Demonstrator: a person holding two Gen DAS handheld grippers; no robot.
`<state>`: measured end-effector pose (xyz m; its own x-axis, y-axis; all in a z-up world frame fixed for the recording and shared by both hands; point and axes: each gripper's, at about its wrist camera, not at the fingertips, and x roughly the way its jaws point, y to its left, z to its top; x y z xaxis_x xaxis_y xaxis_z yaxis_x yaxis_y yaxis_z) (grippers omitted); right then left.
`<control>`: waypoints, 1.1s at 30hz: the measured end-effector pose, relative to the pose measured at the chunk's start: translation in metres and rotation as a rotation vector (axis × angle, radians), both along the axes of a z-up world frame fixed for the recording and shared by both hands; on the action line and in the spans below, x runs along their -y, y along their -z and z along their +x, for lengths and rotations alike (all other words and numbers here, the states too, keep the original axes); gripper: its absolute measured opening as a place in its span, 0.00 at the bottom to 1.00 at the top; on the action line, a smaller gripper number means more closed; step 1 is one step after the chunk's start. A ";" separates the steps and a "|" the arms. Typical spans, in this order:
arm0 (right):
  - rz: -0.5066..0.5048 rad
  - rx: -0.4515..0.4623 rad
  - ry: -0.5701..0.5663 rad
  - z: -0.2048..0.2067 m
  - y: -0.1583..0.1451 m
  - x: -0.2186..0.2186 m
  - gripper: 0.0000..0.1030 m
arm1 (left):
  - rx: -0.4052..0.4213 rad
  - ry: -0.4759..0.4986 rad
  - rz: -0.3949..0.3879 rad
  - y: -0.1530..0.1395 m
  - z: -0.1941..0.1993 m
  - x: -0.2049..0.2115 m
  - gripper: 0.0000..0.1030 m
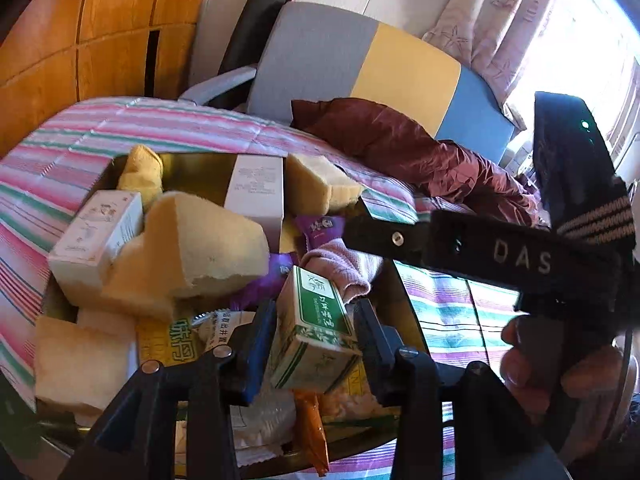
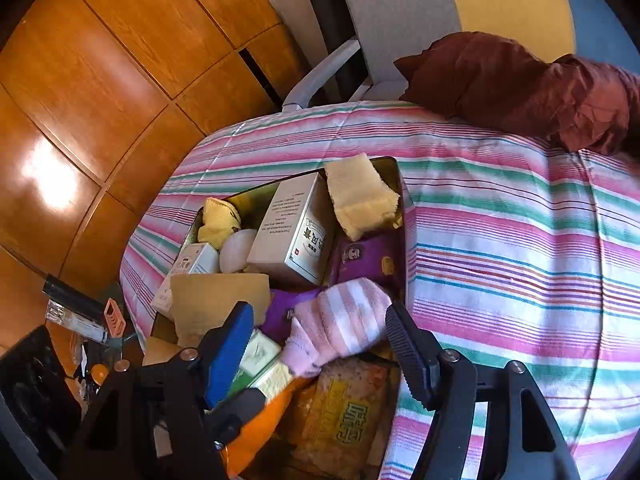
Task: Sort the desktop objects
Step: 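Open both grippers to drop the sock and oil box into the tray, then withdraw both grippers from the gold tray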
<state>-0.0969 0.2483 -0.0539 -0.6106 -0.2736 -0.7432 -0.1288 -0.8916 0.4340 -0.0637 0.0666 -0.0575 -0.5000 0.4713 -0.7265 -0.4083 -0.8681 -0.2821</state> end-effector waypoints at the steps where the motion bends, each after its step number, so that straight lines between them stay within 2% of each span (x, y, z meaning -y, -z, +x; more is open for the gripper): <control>1: 0.003 -0.003 0.003 0.004 -0.001 0.000 0.69 | -0.012 -0.002 -0.013 -0.001 0.001 -0.001 0.39; 5: 0.023 -0.014 0.016 0.017 -0.006 0.001 0.71 | -0.058 -0.025 -0.055 -0.010 0.010 0.000 0.39; 14: 0.060 -0.027 0.050 0.053 -0.008 0.002 0.75 | -0.179 -0.106 -0.113 -0.042 0.034 0.021 0.47; 19: 0.090 -0.027 0.045 0.072 -0.006 0.012 0.76 | -0.202 -0.156 -0.128 -0.054 0.043 0.033 0.54; 22: 0.108 -0.026 0.041 0.083 -0.004 0.020 0.77 | -0.210 -0.194 -0.167 -0.058 0.048 0.038 0.55; 25: 0.129 -0.026 0.031 0.092 0.000 0.027 0.77 | -0.226 -0.215 -0.193 -0.062 0.054 0.039 0.65; 28: 0.147 -0.025 0.021 0.099 0.003 0.034 0.77 | -0.239 -0.221 -0.178 -0.066 0.060 0.042 0.66; 33: 0.152 -0.021 0.015 0.108 0.007 0.039 0.77 | -0.267 -0.252 -0.232 -0.071 0.066 0.038 0.66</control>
